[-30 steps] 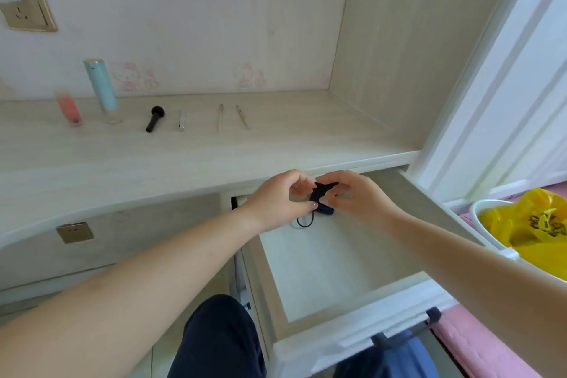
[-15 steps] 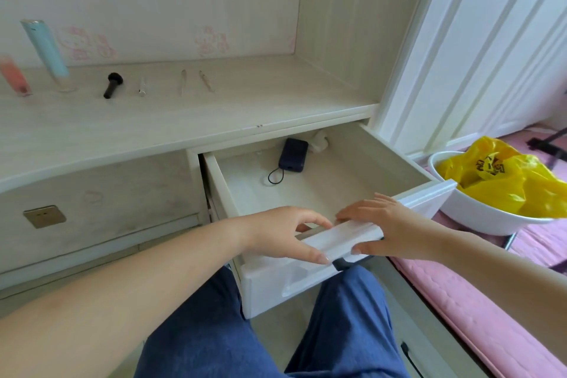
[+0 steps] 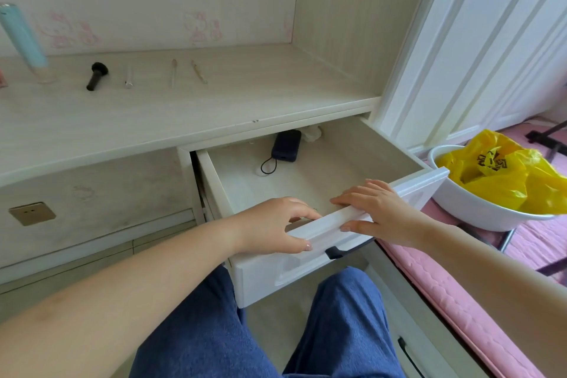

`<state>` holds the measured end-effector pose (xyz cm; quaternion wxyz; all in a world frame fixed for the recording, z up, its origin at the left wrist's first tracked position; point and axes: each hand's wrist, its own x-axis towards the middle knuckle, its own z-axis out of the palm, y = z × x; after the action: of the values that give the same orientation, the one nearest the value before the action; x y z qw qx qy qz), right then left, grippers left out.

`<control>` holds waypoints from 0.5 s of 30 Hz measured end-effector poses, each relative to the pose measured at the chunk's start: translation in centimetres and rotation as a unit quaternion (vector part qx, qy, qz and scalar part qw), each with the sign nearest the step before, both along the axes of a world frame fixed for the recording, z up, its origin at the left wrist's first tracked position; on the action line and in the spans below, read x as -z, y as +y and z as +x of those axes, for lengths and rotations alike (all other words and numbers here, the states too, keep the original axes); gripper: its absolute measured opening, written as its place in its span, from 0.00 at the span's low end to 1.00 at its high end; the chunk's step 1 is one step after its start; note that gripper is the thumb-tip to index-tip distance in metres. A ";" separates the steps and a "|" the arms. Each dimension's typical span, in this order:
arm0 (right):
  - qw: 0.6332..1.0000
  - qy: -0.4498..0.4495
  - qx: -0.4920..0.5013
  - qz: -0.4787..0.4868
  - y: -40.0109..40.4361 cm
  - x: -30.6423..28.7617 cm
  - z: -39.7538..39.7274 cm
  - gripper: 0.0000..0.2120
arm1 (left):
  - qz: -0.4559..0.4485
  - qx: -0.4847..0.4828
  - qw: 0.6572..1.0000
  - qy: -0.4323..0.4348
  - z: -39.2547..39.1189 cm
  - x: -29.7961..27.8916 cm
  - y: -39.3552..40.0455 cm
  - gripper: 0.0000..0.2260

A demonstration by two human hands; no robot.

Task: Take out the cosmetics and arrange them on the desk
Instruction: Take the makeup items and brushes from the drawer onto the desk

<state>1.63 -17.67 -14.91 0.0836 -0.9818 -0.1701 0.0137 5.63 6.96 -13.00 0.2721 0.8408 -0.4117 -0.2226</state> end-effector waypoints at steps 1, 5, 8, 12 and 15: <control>1.000 -0.003 0.000 0.001 0.0 0.1 0.5 0.41 | 0.000 -0.003 1.000 -0.002 0.3 -0.1 0.1 0.21; 1.000 -0.002 0.008 0.020 0.2 0.2 2.4 0.44 | 0.008 -0.010 1.000 -0.017 1.6 -0.4 0.4 0.22; 0.999 -0.016 0.022 0.042 0.7 -0.2 4.0 0.44 | 0.022 -0.023 0.997 -0.073 3.0 -0.3 0.7 0.24; 0.996 -0.035 0.033 0.070 1.4 -0.5 6.0 0.39 | 0.049 -0.065 0.974 -0.211 4.6 -0.1 1.2 0.35; 0.994 -0.101 0.040 0.018 1.6 -0.3 8.1 0.43 | 0.110 -0.136 0.933 -0.313 5.6 -0.3 1.8 0.45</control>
<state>9.77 -16.07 -14.56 0.0842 -0.9825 -0.1381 -0.0921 11.26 8.81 -12.73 0.0631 0.9405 -0.3306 0.0473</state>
